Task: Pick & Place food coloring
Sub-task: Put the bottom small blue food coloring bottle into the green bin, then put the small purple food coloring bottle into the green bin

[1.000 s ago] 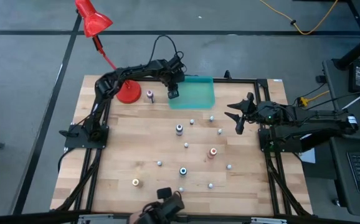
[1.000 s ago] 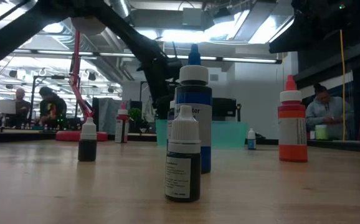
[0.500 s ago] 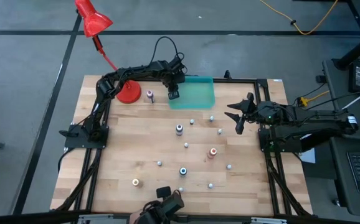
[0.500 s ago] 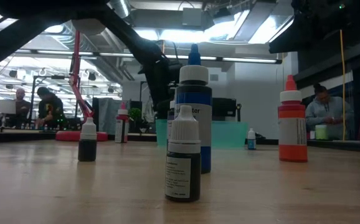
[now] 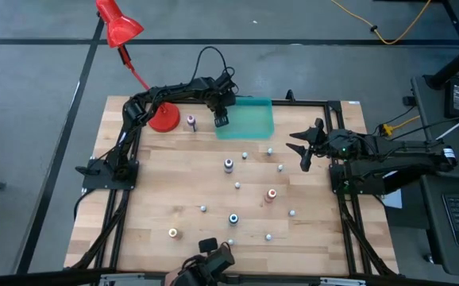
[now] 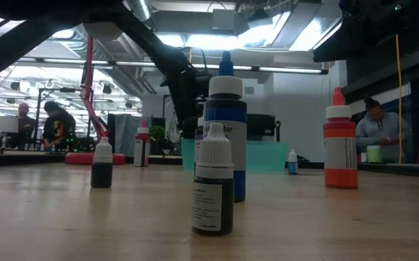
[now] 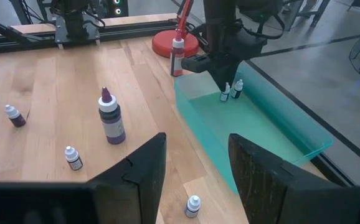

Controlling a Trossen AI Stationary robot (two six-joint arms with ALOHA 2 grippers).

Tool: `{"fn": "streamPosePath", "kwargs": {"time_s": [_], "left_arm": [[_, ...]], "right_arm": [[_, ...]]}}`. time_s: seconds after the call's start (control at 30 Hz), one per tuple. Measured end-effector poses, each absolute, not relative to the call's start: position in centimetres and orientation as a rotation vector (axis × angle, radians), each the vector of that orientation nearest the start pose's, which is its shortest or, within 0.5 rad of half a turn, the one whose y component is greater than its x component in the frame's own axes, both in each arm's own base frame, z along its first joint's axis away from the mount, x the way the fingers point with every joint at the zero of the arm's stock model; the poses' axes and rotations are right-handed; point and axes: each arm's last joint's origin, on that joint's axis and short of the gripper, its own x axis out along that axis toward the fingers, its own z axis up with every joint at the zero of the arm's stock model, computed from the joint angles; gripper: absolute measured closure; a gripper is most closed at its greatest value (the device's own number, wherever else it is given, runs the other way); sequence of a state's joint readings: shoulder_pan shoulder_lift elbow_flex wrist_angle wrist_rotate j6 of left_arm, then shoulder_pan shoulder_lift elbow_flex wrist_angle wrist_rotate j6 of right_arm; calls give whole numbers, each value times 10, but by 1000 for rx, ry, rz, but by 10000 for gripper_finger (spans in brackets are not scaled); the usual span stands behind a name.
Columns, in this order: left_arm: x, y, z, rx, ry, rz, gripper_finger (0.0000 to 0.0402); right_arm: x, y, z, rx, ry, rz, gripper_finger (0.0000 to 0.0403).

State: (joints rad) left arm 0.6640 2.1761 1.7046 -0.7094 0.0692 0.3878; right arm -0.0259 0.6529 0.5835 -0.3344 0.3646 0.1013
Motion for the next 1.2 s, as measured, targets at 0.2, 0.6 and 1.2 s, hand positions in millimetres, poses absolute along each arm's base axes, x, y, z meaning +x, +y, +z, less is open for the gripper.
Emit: {"fn": "streamPosePath", "kwargs": {"time_s": [0.2, 0.6, 1.2], "left_arm": [[358, 277, 173, -91, 1187, 296, 314], [356, 277, 173, -86, 1213, 310, 313], [356, 277, 173, -81, 1219, 316, 271]], "right_arm": [[146, -14, 269, 32, 380, -405, 228], [146, -14, 269, 33, 380, -405, 228], [146, -14, 270, 33, 379, -406, 228]]}}
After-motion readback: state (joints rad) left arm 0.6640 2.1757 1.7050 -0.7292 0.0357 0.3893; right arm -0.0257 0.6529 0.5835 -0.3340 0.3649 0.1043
